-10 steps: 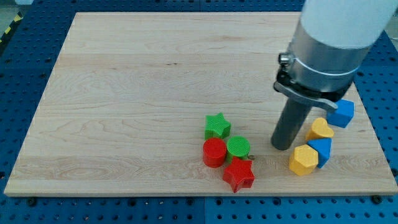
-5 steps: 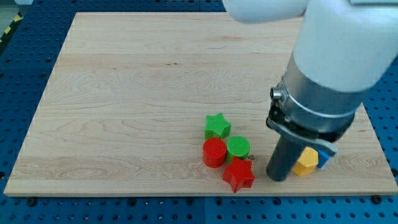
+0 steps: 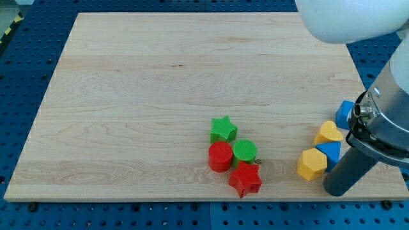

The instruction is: Push the yellow hexagon to the center

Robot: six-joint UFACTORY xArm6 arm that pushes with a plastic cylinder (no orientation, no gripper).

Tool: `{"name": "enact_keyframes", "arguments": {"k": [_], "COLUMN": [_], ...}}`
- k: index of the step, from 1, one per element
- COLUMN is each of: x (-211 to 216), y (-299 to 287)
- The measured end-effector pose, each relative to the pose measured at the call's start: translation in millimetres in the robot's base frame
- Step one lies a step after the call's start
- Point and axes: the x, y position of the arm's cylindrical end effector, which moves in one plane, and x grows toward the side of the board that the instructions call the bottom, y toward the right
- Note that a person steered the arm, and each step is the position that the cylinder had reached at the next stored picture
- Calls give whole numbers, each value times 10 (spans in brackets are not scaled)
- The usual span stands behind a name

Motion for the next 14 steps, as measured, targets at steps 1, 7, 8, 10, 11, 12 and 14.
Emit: {"name": "enact_keyframes", "arguments": {"k": [1,7,8,10,11,12,14], "x": [-102,-49,-49,-249,-450,-707,-1398], "y": [-14,-115,-119,-375,-409,-420,-673]}}
